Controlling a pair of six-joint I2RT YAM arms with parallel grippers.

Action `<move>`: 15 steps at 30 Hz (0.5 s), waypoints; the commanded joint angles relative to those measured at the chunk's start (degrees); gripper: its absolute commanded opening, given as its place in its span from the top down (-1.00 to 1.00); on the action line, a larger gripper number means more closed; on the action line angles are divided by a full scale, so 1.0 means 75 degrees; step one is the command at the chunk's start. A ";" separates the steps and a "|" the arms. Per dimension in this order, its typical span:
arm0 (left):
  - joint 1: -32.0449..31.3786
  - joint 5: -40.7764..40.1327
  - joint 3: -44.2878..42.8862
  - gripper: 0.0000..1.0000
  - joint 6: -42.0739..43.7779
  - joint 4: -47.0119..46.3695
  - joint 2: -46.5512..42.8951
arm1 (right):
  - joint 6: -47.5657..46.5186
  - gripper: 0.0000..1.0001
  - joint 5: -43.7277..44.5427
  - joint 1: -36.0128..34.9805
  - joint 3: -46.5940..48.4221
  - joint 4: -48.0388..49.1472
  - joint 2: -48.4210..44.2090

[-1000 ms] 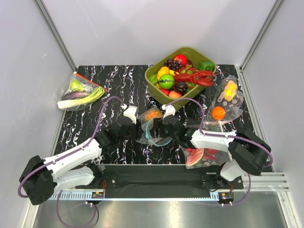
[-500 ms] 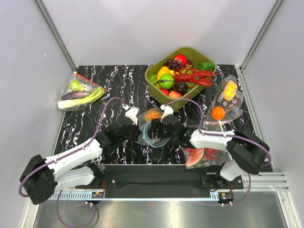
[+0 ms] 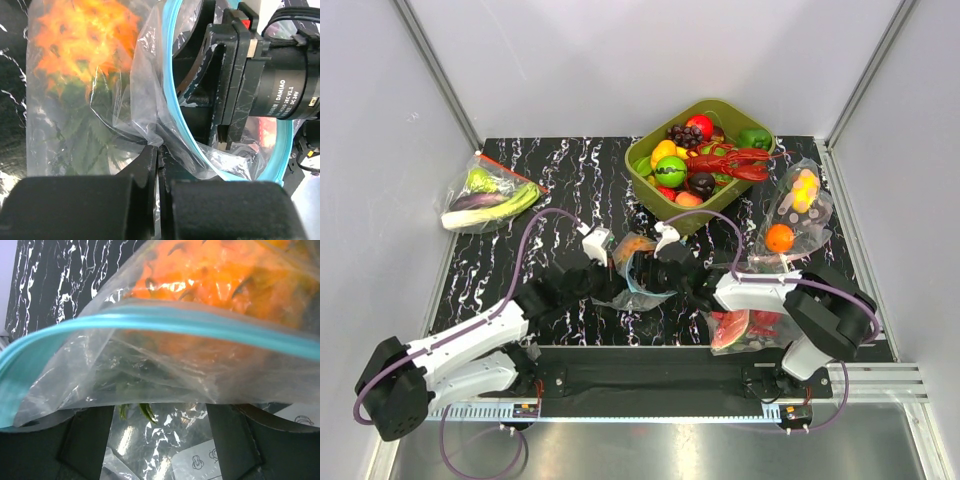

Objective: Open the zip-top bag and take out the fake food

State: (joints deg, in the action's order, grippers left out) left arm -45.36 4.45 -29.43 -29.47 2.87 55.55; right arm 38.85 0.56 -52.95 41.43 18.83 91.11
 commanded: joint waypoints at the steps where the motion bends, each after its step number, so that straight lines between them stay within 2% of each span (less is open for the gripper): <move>1: -0.0033 0.0673 0.0080 1.00 -0.0371 -0.1004 -0.0059 | 0.0281 -0.59 -0.0636 -0.0171 0.0218 0.0853 0.0226; 7: -0.0033 0.0556 0.0115 1.00 -0.0301 -0.1215 -0.0153 | 0.0129 -0.64 -0.1608 -0.0276 0.0628 0.0818 0.0788; 12: -0.0033 0.0567 0.0174 1.00 -0.0382 -0.1542 -0.0246 | -0.0047 -0.64 -0.1984 -0.0358 0.0863 0.0969 0.1094; 15: -0.0033 0.0777 0.0314 1.00 -0.0651 -0.1951 -0.0340 | -0.0001 -0.47 -0.1903 -0.0370 0.0770 0.1262 0.1258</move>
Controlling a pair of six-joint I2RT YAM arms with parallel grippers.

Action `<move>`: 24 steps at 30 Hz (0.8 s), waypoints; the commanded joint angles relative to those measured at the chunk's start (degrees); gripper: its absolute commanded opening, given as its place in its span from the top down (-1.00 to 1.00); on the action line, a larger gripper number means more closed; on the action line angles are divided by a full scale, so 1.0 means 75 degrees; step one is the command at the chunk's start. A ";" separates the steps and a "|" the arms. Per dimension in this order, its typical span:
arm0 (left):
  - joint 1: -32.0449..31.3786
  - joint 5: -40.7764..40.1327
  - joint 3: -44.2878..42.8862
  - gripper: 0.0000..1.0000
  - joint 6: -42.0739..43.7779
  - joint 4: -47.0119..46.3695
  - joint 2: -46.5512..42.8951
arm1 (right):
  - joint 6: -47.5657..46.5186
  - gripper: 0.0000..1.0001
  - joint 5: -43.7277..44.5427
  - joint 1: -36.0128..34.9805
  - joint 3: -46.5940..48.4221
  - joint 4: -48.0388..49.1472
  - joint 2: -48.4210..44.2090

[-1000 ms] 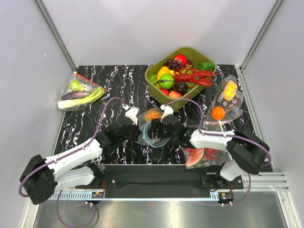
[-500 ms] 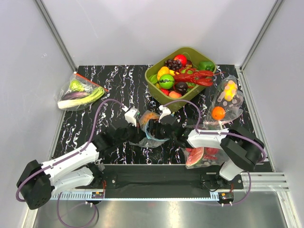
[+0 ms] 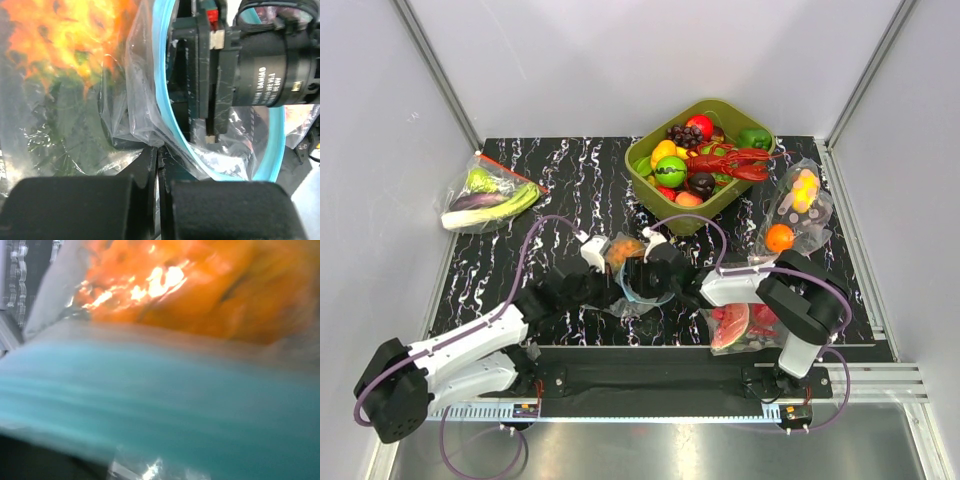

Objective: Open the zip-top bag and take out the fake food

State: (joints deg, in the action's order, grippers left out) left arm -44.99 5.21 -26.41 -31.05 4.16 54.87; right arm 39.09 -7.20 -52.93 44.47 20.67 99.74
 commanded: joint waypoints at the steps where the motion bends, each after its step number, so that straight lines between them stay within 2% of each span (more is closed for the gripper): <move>1: -0.0071 0.0722 -0.0064 1.00 -0.0570 -0.2218 -0.0285 | 0.0049 -0.28 -0.0821 -0.0373 0.0318 0.1111 0.0107; 4: -0.0083 0.0875 0.0029 1.00 -0.0653 -0.2337 -0.0414 | 0.0073 -0.06 -0.0564 -0.0384 0.0212 0.1206 -0.0009; 5: -0.0083 0.0887 0.0030 1.00 -0.0653 -0.2255 -0.0495 | 0.0073 0.08 -0.0470 -0.0373 0.0177 0.1182 -0.0068; 7: -0.0083 0.0736 0.0053 1.00 -0.0548 -0.2068 -0.0601 | 0.0096 0.20 -0.0248 -0.0373 0.0036 0.1171 -0.0221; 8: -0.0083 0.0537 0.0042 1.00 -0.0501 -0.1939 -0.0648 | 0.0108 0.35 -0.0177 -0.0373 0.0001 0.1136 -0.0267; 9: -0.0083 0.0396 0.0018 0.99 -0.0443 -0.1636 -0.0776 | 0.0097 0.43 -0.0026 -0.0373 -0.0057 0.1089 -0.0326; 10: -0.0083 0.0232 -0.0028 0.92 -0.0338 -0.1448 -0.0847 | 0.0073 0.49 0.0045 -0.0373 -0.0081 0.1019 -0.0408; 12: -0.0083 -0.0447 -0.0099 0.43 -0.0232 -0.0852 -0.1173 | 0.0003 0.51 0.0221 -0.0361 -0.0128 0.0854 -0.0490; 13: -0.0071 -0.0669 -0.0122 0.11 -0.0162 -0.0651 -0.1315 | -0.0032 0.54 0.0268 -0.0373 -0.0151 0.0819 -0.0560; 15: -0.0083 -0.1618 -0.0146 -0.31 -0.0149 -0.0138 -0.1747 | -0.0044 0.63 0.0409 -0.0361 -0.0222 0.0772 -0.0631; 18: -0.0083 -0.2661 -0.0111 -0.48 -0.0266 0.0451 -0.2089 | -0.0091 0.66 0.0503 -0.0361 -0.0245 0.0679 -0.0701; 20: -0.0071 -0.3281 -0.0099 -0.51 -0.0547 0.0756 -0.2102 | -0.0103 0.70 0.0527 -0.0373 -0.0257 0.0655 -0.0737; 24: -0.0071 -0.3484 -0.0064 -0.56 -0.0840 0.1144 -0.1774 | -0.0114 0.75 0.0573 -0.0373 -0.0292 0.0620 -0.0795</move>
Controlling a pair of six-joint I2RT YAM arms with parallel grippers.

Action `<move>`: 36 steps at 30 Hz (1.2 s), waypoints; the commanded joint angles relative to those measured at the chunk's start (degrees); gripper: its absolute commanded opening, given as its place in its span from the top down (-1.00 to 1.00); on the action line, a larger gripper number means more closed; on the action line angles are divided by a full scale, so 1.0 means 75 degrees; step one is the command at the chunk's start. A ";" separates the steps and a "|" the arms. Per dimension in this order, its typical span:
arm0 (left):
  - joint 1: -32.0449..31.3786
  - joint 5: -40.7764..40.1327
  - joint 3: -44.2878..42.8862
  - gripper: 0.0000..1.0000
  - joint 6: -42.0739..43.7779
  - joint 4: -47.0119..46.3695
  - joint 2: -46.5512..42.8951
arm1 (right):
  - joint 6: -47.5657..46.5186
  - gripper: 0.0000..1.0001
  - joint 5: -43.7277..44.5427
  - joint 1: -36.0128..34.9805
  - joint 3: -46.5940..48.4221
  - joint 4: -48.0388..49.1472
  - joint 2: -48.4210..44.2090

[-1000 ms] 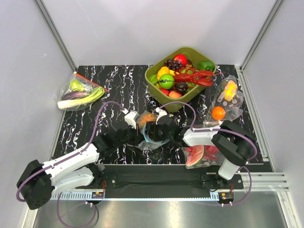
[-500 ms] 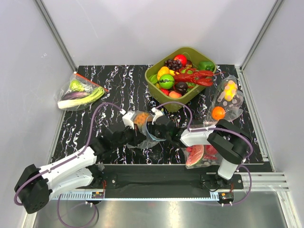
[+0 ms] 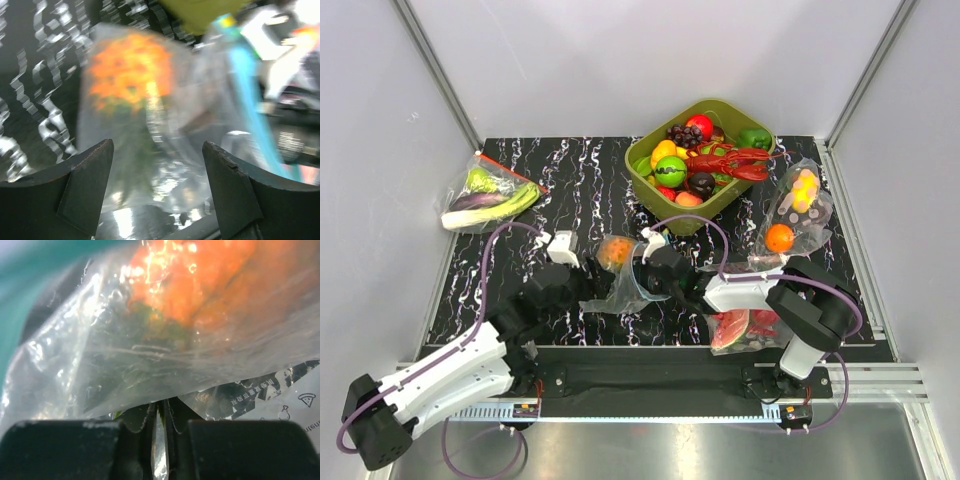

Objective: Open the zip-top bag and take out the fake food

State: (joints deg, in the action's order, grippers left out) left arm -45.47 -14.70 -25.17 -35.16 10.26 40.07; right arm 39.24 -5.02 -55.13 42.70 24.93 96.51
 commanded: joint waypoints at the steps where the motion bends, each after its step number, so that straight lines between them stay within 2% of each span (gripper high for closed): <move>1: -0.0007 -0.0806 -0.0207 -0.55 -0.0374 0.0331 0.0292 | -0.0123 0.76 0.0317 -0.0067 -0.0068 0.0028 -0.0410; 7: 0.0028 -0.0806 0.0050 -0.54 -0.0644 0.0296 0.0762 | -0.0263 0.81 0.0551 -0.0078 -0.0138 -0.0206 -0.0715; 10: 0.0051 -0.0748 0.0156 -0.44 -0.0656 0.0109 0.0785 | -0.0322 0.83 0.0610 -0.0055 -0.0150 -0.0277 -0.0786; 14: 0.0063 -0.0396 0.0332 -0.03 -0.0633 -0.0301 0.0890 | -0.0311 0.84 0.0622 -0.0067 -0.0197 -0.0289 -0.0809; 15: 0.0075 -0.0326 0.0356 0.21 -0.0633 -0.0371 0.0903 | -0.0322 0.83 0.0622 -0.0055 -0.0197 -0.0300 -0.0809; 18: 0.0075 -0.0126 0.0414 0.55 -0.0668 -0.0512 0.1055 | -0.0346 0.84 0.0750 -0.0044 -0.0220 -0.0487 -0.1008; 21: 0.0086 -0.0068 0.0438 0.85 -0.0668 -0.0594 0.1219 | -0.0439 0.84 0.1020 -0.0008 -0.0255 -0.0838 -0.1429; 23: 0.0087 -0.0021 0.0438 0.96 -0.0668 -0.0641 0.1301 | -0.0486 0.85 0.1218 0.0015 -0.0325 -0.1038 -0.1617; 30: 0.0110 -0.0067 0.0391 1.00 -0.0621 -0.0618 0.1360 | -0.0697 0.85 0.1688 0.0156 -0.0408 -0.1694 -0.2344; 36: 0.0122 0.0002 0.0403 1.00 -0.0434 -0.0618 0.1219 | -0.0639 0.86 0.1665 0.0308 -0.0478 -0.1871 -0.2357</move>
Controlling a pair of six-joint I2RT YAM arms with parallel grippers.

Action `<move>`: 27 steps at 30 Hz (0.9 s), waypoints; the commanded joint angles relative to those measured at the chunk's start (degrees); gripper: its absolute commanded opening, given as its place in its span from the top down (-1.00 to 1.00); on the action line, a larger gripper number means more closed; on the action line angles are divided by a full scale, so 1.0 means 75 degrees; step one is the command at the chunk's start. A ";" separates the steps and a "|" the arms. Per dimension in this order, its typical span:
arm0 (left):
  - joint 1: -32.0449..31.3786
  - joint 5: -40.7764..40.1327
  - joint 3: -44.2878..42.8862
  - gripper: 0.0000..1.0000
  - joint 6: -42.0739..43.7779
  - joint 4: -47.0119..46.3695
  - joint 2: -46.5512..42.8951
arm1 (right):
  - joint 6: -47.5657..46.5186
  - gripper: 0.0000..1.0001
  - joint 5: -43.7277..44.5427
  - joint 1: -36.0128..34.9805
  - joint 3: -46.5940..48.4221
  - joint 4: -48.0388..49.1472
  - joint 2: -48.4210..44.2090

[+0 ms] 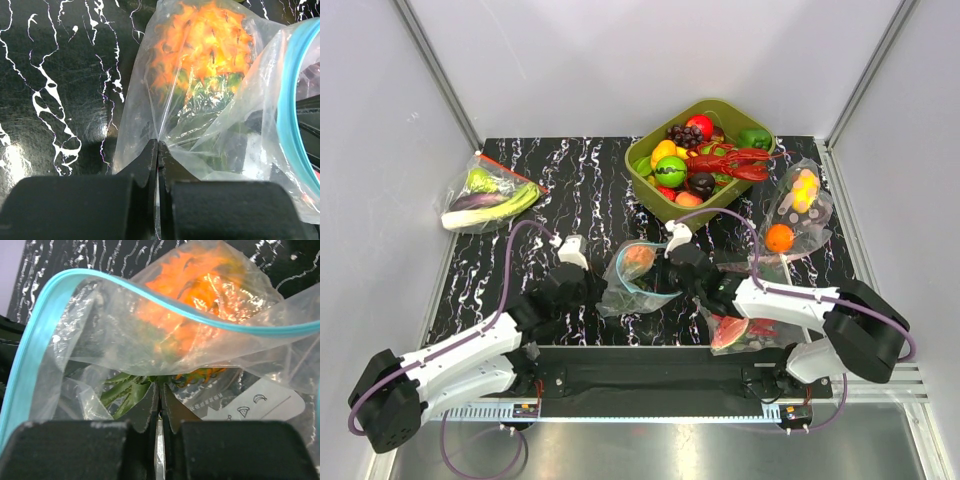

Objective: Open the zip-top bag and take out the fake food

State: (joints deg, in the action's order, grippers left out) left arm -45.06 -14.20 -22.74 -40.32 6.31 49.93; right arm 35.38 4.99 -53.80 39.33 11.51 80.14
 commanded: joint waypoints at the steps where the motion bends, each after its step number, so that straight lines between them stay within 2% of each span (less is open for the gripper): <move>1: 0.0055 0.0029 0.0091 1.00 0.0289 -0.0126 -0.0095 | -0.0135 0.85 0.0261 0.0130 0.0005 -0.0081 -0.0127; 6: 0.0055 0.0591 0.0301 1.00 0.0336 -0.0805 0.0092 | -0.0205 0.74 -0.0618 0.0130 0.0415 -0.0046 0.0609; 13: 0.0066 0.0955 0.0372 1.00 0.0313 -0.1239 0.0689 | -0.0158 0.01 -0.1603 0.0119 0.0837 0.0059 0.1291; 20: 0.0055 0.1049 0.0384 1.00 0.0360 -0.1345 0.0877 | -0.0216 -0.38 -0.1767 0.0084 0.1072 -0.0104 0.1828; 24: 0.0066 0.1061 0.0337 1.00 0.0395 -0.1357 0.0831 | -0.0205 -0.47 -0.1756 -0.0080 0.1236 -0.0116 0.2286; 27: 0.0066 0.1049 0.0349 1.00 0.0372 -0.1345 0.0726 | -0.0135 -0.47 -0.1592 -0.0162 0.1283 -0.0116 0.2556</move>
State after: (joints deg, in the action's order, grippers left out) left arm -44.73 -7.66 -20.40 -38.02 -0.89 56.29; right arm 34.35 -7.55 -54.00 47.33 10.85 96.86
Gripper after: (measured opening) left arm 0.005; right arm 0.734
